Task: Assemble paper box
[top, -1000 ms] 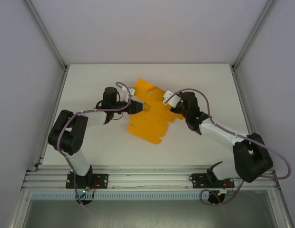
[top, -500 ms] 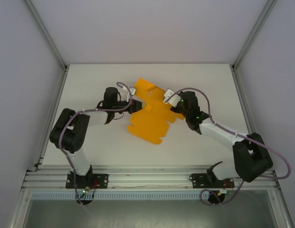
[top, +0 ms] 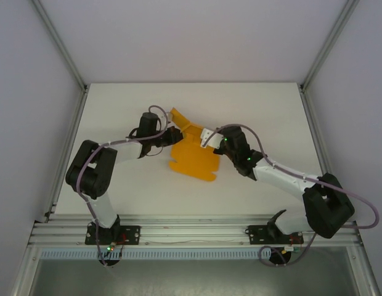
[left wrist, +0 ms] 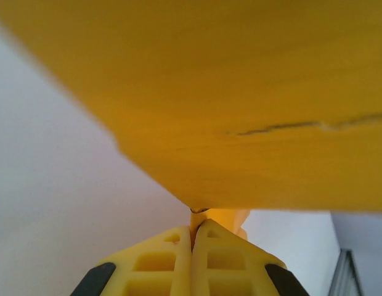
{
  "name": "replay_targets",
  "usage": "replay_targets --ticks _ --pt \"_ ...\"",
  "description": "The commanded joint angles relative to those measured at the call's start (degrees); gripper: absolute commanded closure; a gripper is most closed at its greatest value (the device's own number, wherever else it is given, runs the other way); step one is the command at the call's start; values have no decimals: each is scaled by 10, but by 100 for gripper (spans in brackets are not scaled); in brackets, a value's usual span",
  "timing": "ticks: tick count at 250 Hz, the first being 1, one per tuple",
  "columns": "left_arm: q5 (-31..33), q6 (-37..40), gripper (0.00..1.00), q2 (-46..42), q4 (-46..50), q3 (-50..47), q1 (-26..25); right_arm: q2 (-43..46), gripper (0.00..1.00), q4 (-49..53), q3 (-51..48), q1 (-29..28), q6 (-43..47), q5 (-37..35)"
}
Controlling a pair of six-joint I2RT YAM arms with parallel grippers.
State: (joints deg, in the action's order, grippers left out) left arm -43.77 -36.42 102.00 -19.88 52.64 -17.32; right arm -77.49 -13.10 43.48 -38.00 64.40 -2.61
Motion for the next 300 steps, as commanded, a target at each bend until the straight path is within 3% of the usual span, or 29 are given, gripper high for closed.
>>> replay_targets --ticks 1,53,97,124,168,215,238,247,300 --pt "30 -99 100 17 56 40 -20 5 100 3 -7 -46 27 9" --pt "29 -138 100 29 138 85 -20 -29 100 13 -9 -81 49 -53" --pt "39 -124 100 25 158 77 -19 -48 100 -16 -9 -82 52 -103" --pt "53 -94 75 10 186 64 -19 -59 100 -40 -6 -74 67 -120" --pt "111 -29 57 -28 246 36 -13 -70 100 -54 6 -48 88 -138" --pt "107 17 31 -85 265 5 12 -70 100 -74 6 -19 150 -129" --pt "155 66 14 -118 311 21 15 -66 100 -77 -5 -18 165 -88" --pt "172 87 1 -127 331 33 17 -67 100 -73 -5 -18 167 -81" --pt "193 156 0 -131 352 119 42 -108 100 -108 -10 -8 201 -67"
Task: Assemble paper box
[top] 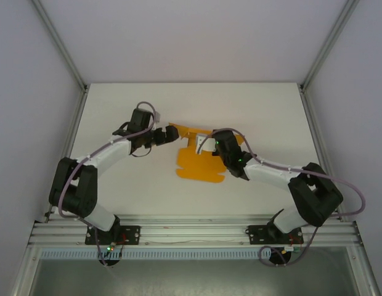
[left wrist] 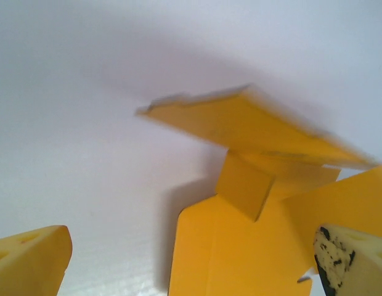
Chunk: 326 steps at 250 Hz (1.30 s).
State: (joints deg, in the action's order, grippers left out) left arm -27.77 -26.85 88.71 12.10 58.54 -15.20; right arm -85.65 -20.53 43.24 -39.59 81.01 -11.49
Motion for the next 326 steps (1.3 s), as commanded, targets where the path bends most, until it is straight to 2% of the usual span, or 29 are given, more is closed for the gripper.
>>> replay_targets --ticks 1,17,28,58,90,111,124,161,209,223,248,261,293,326 --pt "33 61 0 3 33 62 22 -28 100 -34 -7 8 35 21" --pt "29 81 0 26 39 95 34 -37 100 -29 3 10 35 22" --pt "1 115 0 44 30 110 43 -41 100 -28 8 11 36 23" --pt "-124 296 0 100 64 154 58 -38 100 -2 23 18 28 45" --pt "-96 428 0 155 140 211 59 -36 100 24 28 27 20 56" --pt "-146 534 1 186 216 246 56 -40 100 28 27 29 17 54" --pt "-169 575 1 200 244 263 54 -42 100 31 29 29 13 55" --pt "-181 594 3 247 245 300 53 -44 100 47 35 29 1 59" --pt "-195 660 14 300 345 383 33 -48 100 65 49 29 -5 60" --pt "-176 679 23 300 355 381 21 -48 100 66 51 29 -8 62" --pt "-131 668 51 296 336 368 6 -48 100 68 54 29 -13 62" --pt "-118 647 61 293 324 361 7 -48 100 64 53 29 -15 57" --pt "-65 611 63 281 303 337 7 -41 100 56 45 29 -15 45" --pt "-45 591 65 273 299 328 9 -33 100 58 42 30 -20 40"
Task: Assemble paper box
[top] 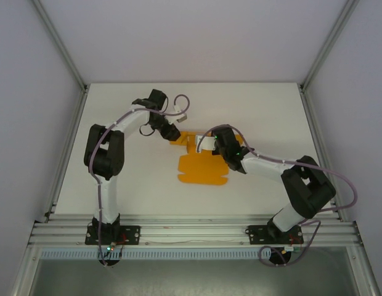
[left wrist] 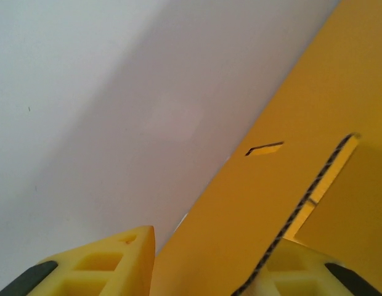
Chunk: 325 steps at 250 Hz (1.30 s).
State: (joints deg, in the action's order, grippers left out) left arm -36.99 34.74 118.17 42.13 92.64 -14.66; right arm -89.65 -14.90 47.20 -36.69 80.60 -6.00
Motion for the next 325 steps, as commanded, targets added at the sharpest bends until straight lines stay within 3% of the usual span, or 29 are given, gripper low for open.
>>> replay_targets --ticks 1,25,63,72,95,129,175,207,250,325 --pt "47 -25 65 -21 -1 -13 3 7 100 2 2 0 -16 -14" --pt "47 -52 81 -20 -4 -7 0 7 100 -1 0 0 -21 -14" --pt "37 -121 90 -26 -42 -16 -15 5 100 -16 -4 0 -40 -16" --pt "42 -147 100 -32 -57 -22 -21 4 100 -22 -5 -1 -45 -20" --pt "54 -212 100 -60 -89 -52 -44 -3 100 -35 -7 -8 -50 -40" --pt "75 -358 100 -118 -213 -128 -72 -18 100 -61 -8 -23 -55 -49" --pt "111 -504 100 -143 -255 -148 -87 -28 100 -74 -7 -48 -63 -70" --pt "110 -533 100 -167 -278 -164 -113 -25 100 -70 -10 -57 -79 -80" --pt "173 -615 100 -174 -298 -174 -139 -22 100 -73 -24 -69 -87 -100" --pt "228 -589 100 -158 -312 -208 -166 -15 100 -105 -69 -70 -78 -104"
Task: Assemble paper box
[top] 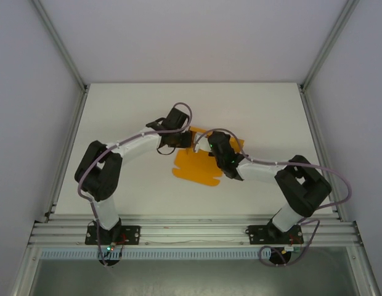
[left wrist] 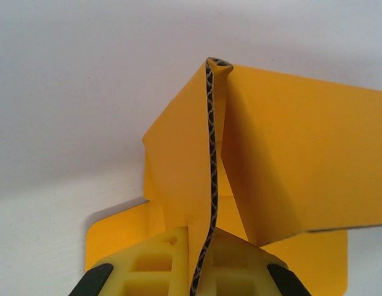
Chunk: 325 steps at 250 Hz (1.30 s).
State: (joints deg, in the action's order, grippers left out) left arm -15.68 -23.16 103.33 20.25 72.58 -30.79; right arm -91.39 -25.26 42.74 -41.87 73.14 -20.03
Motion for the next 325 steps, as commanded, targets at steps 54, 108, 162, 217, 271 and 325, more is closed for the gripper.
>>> replay_targets --ticks 54,108,162,217,271,325 --pt "25 24 84 -37 -96 -74 -5 0 100 1 -36 -10 3 31" --pt "0 20 70 -62 -125 -110 -4 -9 100 -37 -70 -10 22 30" --pt "68 51 43 -115 -83 -107 1 3 100 -39 -79 -8 44 22" --pt "69 29 4 -186 -64 -122 75 5 100 -46 -81 -4 54 30" --pt "80 20 0 -161 -62 -117 159 6 100 -50 -79 -4 64 34" --pt "1 84 17 -34 -12 -29 175 14 100 -40 -73 -3 51 35"
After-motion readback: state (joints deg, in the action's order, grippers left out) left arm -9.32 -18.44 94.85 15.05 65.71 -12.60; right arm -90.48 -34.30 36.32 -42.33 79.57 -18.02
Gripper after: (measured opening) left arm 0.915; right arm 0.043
